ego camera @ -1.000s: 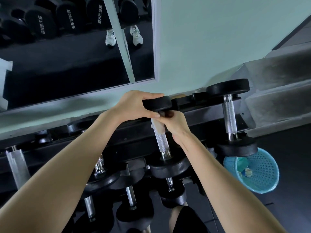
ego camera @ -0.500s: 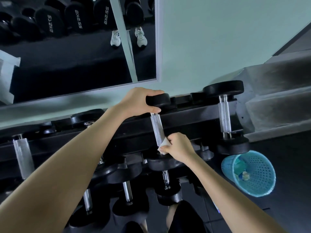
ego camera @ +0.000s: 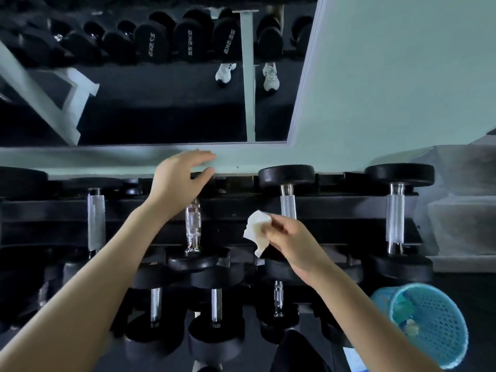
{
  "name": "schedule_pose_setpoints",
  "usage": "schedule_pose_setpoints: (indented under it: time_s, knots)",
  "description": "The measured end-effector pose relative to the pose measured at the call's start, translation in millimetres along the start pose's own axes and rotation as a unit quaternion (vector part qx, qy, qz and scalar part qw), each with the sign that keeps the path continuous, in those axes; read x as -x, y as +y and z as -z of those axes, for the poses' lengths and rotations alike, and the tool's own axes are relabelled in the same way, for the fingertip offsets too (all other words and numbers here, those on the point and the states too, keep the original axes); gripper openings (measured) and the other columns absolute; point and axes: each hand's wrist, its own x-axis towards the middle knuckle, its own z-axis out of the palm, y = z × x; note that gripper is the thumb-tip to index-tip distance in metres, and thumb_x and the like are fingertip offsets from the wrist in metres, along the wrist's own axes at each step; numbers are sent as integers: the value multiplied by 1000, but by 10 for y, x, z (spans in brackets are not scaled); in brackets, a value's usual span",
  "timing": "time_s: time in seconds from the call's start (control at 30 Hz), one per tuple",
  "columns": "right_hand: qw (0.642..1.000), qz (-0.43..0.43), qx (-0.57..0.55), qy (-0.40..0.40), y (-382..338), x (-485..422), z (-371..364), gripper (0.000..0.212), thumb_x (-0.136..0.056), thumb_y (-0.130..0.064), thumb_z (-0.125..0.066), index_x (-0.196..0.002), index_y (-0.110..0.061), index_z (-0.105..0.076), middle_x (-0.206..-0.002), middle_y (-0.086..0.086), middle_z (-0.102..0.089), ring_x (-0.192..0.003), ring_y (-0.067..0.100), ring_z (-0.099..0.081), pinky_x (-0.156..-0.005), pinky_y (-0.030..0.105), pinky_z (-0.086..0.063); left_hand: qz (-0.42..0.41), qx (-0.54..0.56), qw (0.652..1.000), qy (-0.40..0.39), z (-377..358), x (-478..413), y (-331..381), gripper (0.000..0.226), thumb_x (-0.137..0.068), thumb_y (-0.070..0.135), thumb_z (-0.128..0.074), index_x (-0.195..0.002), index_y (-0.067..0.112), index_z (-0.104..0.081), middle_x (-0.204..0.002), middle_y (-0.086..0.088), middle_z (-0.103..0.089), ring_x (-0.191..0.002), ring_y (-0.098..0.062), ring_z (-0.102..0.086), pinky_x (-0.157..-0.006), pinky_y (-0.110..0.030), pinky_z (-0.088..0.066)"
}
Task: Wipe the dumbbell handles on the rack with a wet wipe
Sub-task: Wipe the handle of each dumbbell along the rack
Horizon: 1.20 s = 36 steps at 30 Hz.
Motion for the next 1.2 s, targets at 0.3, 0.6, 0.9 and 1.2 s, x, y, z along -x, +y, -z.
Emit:
schedule_pose_setpoints:
  time_s: [0.3, 0.6, 0.9, 1.2]
  knots:
    - [981, -11, 139, 137, 199, -714, -1241, 37, -99, -21, -43, -134, -9, -50, -124, 3, -60, -109, 13, -56, -84, 17, -40, 23, 1, 998, -54, 186, 88, -970, 41, -91, 34, -59, -131, 23, -56, -135, 4, -55, -127, -14, -48, -99, -24, -34]
    - [921, -14, 180, 346, 524, -984, -1948, 26, -93, -24, -50, -73, -9, -58, -63, 0, -58, -61, 16, -52, -59, 26, -39, -29, 98, 980, -173, 46, -121, -1281, 43, -91, 33, -60, -133, 33, -53, -109, 10, -64, -92, -6, -57, -80, -19, -42]
    - [873, 4, 267, 408, 197, -1268, -2054, 29, -99, -30, -44, -99, -8, -63, -88, 7, -70, -81, 21, -63, -67, 27, -41, -44, 123, 978, -164, 16, -243, -1285, 37, -88, 27, -65, -125, 25, -61, -121, 3, -66, -93, -7, -58, -74, -16, -38]
    - [875, -45, 314, 365, 239, -1151, -2016, 28, -97, -32, -48, -90, -9, -61, -82, 7, -68, -78, 23, -62, -65, 28, -41, -24, 139, 978, -156, 2, -244, -1289, 36, -86, 27, -68, -121, 27, -64, -116, 1, -68, -89, -8, -61, -74, -18, -39]
